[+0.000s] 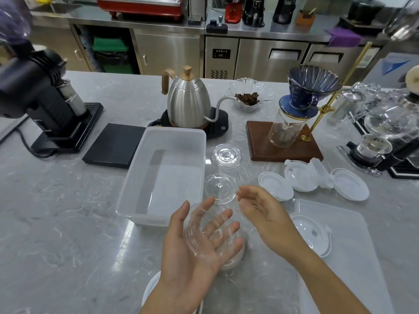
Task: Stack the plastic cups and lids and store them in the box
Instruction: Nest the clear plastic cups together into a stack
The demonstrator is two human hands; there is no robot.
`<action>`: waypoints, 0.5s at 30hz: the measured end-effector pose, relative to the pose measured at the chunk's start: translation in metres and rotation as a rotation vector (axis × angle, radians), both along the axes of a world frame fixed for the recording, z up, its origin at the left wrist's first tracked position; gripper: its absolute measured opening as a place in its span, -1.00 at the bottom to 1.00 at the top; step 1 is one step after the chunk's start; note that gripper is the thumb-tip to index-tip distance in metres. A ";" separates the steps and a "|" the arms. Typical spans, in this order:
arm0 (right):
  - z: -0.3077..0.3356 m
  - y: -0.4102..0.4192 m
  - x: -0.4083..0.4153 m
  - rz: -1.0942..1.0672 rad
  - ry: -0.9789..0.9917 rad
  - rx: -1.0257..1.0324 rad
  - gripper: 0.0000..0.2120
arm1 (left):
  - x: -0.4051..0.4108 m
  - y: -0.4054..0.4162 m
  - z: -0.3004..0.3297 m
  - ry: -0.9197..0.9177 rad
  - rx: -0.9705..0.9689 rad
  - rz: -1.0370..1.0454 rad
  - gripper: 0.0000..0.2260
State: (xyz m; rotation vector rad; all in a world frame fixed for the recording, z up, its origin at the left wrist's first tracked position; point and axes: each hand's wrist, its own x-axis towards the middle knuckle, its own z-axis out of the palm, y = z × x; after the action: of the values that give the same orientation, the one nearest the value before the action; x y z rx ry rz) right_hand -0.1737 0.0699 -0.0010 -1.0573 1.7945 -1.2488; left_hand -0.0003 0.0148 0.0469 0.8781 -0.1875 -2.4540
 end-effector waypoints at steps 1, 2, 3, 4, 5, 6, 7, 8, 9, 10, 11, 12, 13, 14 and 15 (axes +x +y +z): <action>-0.003 0.002 -0.014 0.002 0.021 0.034 -0.67 | 0.000 -0.001 -0.002 -0.028 -0.014 -0.018 -0.54; -0.017 -0.005 -0.015 -0.015 0.077 0.074 -0.64 | -0.005 0.004 -0.003 -0.098 -0.039 -0.038 -0.54; -0.017 -0.006 -0.020 -0.008 0.165 0.103 -0.62 | -0.006 0.003 -0.006 -0.077 -0.036 -0.008 -0.55; -0.021 -0.009 -0.019 0.010 0.226 0.127 -0.61 | -0.005 0.001 -0.008 -0.048 -0.023 -0.010 -0.55; -0.027 -0.010 -0.020 0.012 0.279 0.149 -0.60 | -0.003 -0.002 -0.009 -0.054 -0.019 -0.021 -0.54; -0.032 -0.011 -0.023 -0.005 0.320 0.134 -0.58 | -0.002 -0.003 -0.013 -0.059 -0.011 -0.012 -0.54; -0.031 -0.012 -0.027 -0.008 0.358 0.141 -0.57 | -0.003 -0.001 -0.008 -0.063 -0.027 -0.026 -0.54; -0.031 -0.013 -0.032 -0.007 0.391 0.143 -0.55 | -0.003 0.000 -0.011 -0.044 -0.027 -0.048 -0.54; -0.030 -0.015 -0.034 0.002 0.422 0.163 -0.52 | -0.004 0.000 -0.011 -0.076 -0.010 -0.050 -0.54; -0.034 -0.018 -0.037 0.002 0.441 0.193 -0.49 | -0.003 0.000 -0.013 -0.056 -0.020 -0.040 -0.54; -0.037 -0.020 -0.041 0.004 0.467 0.217 -0.46 | -0.002 0.000 -0.010 -0.077 -0.011 -0.028 -0.55; -0.038 -0.022 -0.044 -0.002 0.487 0.233 -0.43 | -0.003 0.000 -0.009 -0.080 -0.010 -0.032 -0.56; -0.039 -0.024 -0.047 -0.005 0.506 0.251 -0.39 | -0.003 0.001 -0.008 -0.093 -0.009 -0.034 -0.56; -0.041 -0.026 -0.051 -0.006 0.514 0.270 -0.35 | -0.003 0.001 -0.009 -0.070 -0.011 -0.033 -0.56; -0.041 -0.027 -0.054 0.004 0.515 0.300 -0.31 | -0.002 0.002 -0.010 -0.071 -0.015 -0.036 -0.56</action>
State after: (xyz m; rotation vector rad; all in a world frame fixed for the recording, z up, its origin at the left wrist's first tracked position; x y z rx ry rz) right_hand -0.2276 0.0430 -0.0422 -1.2786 2.2709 -0.7036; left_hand -0.0028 0.0164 0.0372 0.9636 -0.2489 -2.4535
